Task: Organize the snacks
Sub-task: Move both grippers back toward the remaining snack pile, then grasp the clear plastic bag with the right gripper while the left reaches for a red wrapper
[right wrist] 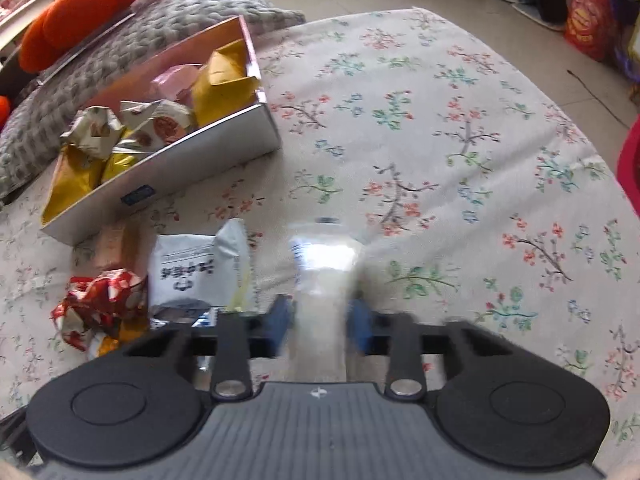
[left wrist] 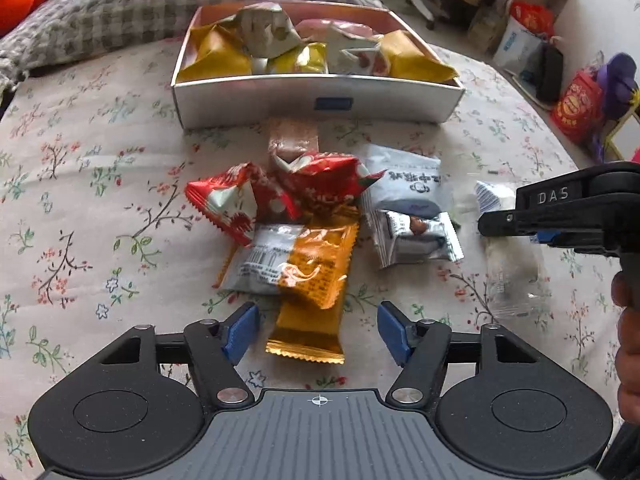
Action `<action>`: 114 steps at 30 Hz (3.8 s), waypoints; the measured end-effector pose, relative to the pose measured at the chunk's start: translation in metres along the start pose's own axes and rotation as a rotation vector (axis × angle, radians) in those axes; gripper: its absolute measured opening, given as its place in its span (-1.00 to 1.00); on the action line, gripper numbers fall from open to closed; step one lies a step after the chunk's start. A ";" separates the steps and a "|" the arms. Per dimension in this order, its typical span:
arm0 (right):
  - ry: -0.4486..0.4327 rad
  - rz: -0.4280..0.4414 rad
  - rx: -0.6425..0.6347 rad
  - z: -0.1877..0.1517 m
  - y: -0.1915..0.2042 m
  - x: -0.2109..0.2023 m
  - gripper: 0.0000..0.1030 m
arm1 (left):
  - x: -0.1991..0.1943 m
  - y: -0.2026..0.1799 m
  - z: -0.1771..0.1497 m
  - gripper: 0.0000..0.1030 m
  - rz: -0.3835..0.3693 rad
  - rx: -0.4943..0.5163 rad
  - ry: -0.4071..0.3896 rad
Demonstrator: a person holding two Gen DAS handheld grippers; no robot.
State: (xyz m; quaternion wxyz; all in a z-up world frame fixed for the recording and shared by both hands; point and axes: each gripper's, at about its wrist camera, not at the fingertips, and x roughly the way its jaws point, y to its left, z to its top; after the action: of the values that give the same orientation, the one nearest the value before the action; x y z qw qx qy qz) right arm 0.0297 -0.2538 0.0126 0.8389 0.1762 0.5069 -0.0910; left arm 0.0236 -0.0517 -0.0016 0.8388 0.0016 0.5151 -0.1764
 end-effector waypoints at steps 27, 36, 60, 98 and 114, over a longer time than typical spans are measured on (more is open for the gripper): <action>-0.057 0.245 0.044 0.008 0.006 -0.021 -0.66 | 0.013 0.057 0.019 0.36 -0.217 -0.456 -0.099; -0.053 0.254 0.037 0.007 0.007 -0.021 -0.66 | 0.016 0.050 0.023 -0.47 -0.141 -0.390 -0.156; -0.054 0.275 0.036 0.008 0.009 -0.021 -0.66 | 0.019 0.042 0.028 0.45 -0.185 -0.452 -0.109; -0.065 0.296 0.046 0.009 0.005 -0.025 -0.66 | -0.009 0.046 0.061 0.59 0.150 -0.022 -0.230; -0.068 0.294 0.052 0.011 0.004 -0.025 -0.66 | -0.008 0.053 0.058 -0.47 0.123 -0.066 -0.246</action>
State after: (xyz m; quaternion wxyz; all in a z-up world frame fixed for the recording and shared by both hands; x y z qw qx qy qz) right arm 0.0278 -0.2550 0.0404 0.8551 0.2668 0.4443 0.0137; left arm 0.0867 -0.0106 0.0228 0.9043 -0.0161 0.4131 -0.1063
